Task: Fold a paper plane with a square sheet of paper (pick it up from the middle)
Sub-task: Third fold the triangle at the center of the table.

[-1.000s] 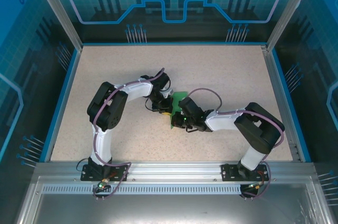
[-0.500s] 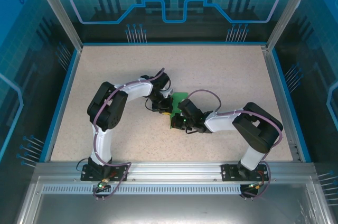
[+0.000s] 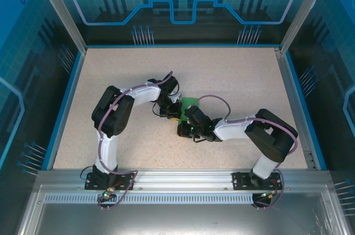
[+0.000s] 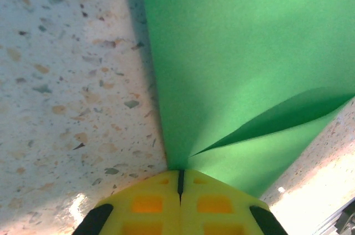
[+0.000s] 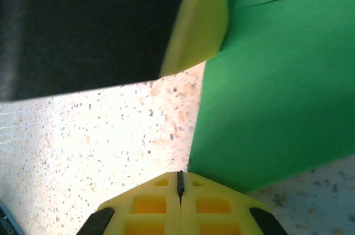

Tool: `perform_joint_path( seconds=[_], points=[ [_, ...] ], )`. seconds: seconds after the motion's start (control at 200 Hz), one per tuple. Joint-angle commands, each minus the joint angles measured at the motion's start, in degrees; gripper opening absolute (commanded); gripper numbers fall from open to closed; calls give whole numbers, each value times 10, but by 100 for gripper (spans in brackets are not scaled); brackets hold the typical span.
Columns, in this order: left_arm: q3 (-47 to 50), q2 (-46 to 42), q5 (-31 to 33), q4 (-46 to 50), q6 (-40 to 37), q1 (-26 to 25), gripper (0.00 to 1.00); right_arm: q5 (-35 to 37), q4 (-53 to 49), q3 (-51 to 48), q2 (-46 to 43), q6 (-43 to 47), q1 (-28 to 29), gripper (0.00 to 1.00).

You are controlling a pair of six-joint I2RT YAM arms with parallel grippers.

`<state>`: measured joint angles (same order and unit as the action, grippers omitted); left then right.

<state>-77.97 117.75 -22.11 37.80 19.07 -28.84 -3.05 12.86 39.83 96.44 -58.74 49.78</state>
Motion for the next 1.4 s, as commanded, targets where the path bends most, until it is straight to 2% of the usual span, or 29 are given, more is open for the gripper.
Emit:
perform_joint_path(
  seconds=[0.0,0.73,0.95,1.22,1.396],
  points=[
    [13,52,74,12,-10,1,5,4,-4,-2,-3,-10,15,1],
    [17,55,71,11,-9,1,5,-11,15,24,42,-6,10,0],
    [16,56,72,12,-10,1,5,-7,-24,39,40,12,18,0],
    [13,60,73,12,-11,1,5,24,-140,74,41,39,44,0],
    [10,59,73,14,-12,1,5,20,-155,77,37,35,58,0]
  ],
)
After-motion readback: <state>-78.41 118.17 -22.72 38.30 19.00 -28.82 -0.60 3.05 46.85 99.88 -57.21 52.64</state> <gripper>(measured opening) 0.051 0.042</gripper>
